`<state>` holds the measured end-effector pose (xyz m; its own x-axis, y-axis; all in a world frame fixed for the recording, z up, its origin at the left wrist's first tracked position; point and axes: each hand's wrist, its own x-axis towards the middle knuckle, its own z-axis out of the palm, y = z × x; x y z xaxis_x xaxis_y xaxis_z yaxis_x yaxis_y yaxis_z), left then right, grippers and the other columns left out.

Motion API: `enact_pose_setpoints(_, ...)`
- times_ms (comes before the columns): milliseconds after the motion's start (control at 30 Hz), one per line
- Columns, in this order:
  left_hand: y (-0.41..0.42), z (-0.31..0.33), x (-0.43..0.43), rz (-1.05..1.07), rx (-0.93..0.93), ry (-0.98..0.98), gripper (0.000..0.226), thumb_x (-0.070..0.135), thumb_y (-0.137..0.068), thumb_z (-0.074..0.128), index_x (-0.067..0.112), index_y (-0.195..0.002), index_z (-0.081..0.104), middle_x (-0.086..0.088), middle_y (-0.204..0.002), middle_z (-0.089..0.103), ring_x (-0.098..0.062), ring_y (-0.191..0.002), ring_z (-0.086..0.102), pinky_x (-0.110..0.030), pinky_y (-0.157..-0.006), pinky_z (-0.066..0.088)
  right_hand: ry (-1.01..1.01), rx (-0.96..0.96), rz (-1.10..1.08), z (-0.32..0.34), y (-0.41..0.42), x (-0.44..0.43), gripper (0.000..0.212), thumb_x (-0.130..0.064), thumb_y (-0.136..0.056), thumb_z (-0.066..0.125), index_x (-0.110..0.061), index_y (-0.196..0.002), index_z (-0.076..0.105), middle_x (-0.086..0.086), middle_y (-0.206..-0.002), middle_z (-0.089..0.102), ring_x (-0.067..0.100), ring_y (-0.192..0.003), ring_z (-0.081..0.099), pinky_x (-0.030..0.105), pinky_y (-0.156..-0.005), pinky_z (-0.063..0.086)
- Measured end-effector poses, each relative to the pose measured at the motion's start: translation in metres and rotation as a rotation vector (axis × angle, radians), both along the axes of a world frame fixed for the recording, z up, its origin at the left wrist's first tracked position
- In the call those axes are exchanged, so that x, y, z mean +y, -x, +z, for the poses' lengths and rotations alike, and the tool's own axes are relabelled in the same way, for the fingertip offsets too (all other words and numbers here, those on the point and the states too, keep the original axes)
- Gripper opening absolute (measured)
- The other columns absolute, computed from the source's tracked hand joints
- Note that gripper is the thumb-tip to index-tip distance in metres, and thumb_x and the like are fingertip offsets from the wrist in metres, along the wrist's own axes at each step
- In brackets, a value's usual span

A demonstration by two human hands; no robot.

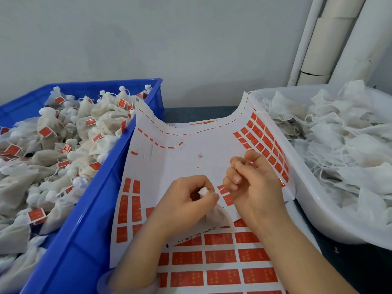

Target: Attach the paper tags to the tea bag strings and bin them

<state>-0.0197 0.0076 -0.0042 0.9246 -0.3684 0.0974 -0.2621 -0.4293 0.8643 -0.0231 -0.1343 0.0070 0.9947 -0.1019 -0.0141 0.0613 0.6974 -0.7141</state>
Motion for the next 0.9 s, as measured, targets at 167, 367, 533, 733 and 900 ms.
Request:
enact_pose_setpoints(167,0.001,-0.001,-0.005,0.012,-0.008,0.077,0.020,0.027,-0.082,0.056,0.028,-0.062,0.057,0.011,-0.052,0.048,-0.003,-0.047,0.043,-0.019,-0.050,0.040,-0.090,0.016,0.052,-0.003,0.001,0.006,0.022,0.000,-0.093,0.044,-0.019,-0.087,0.055,0.001,-0.067,0.056,0.010,-0.050,0.050,0.030,-0.057,0.053)
enact_pose_setpoints(367,0.003,0.000,-0.008,-0.038,-0.071,0.047,0.015,0.022,-0.073,0.052,0.024,-0.061,0.059,0.010,-0.051,0.047,-0.001,-0.046,0.040,-0.012,-0.046,0.033,0.107,0.011,-0.014,-0.001,0.004,0.011,0.039,0.005,-0.092,0.044,-0.026,-0.073,0.058,0.001,-0.065,0.054,0.006,-0.040,0.034,0.017,-0.036,0.031)
enact_pose_setpoints(533,0.000,0.001,-0.002,-0.106,-0.065,0.039,0.017,0.021,-0.074,0.048,0.021,-0.059,0.057,0.010,-0.052,0.046,-0.003,-0.048,0.039,-0.017,-0.047,0.033,0.207,-0.077,-0.054,0.004,0.006,0.006,0.032,0.010,-0.091,0.042,-0.018,-0.076,0.047,-0.001,-0.065,0.055,0.006,-0.040,0.034,0.016,-0.035,0.032)
enact_pose_setpoints(733,0.001,-0.004,-0.003,-0.050,-0.090,0.004,0.015,0.026,-0.077,0.047,0.023,-0.067,0.059,0.008,-0.057,0.050,-0.001,-0.050,0.042,-0.013,-0.048,0.036,0.226,-0.117,-0.020,0.000,0.004,0.003,0.029,0.007,-0.093,0.040,-0.016,-0.078,0.050,-0.001,-0.062,0.053,0.006,-0.041,0.034,0.017,-0.038,0.034)
enact_pose_setpoints(900,0.001,-0.003,-0.004,-0.052,-0.083,-0.008,0.018,0.031,-0.078,0.045,0.026,-0.068,0.059,0.008,-0.057,0.050,-0.002,-0.051,0.044,-0.014,-0.049,0.037,0.261,-0.168,0.038,0.003,0.003,-0.005,0.033,0.008,-0.093,0.039,-0.019,-0.078,0.051,-0.001,-0.063,0.053,0.006,-0.040,0.035,0.016,-0.037,0.034)
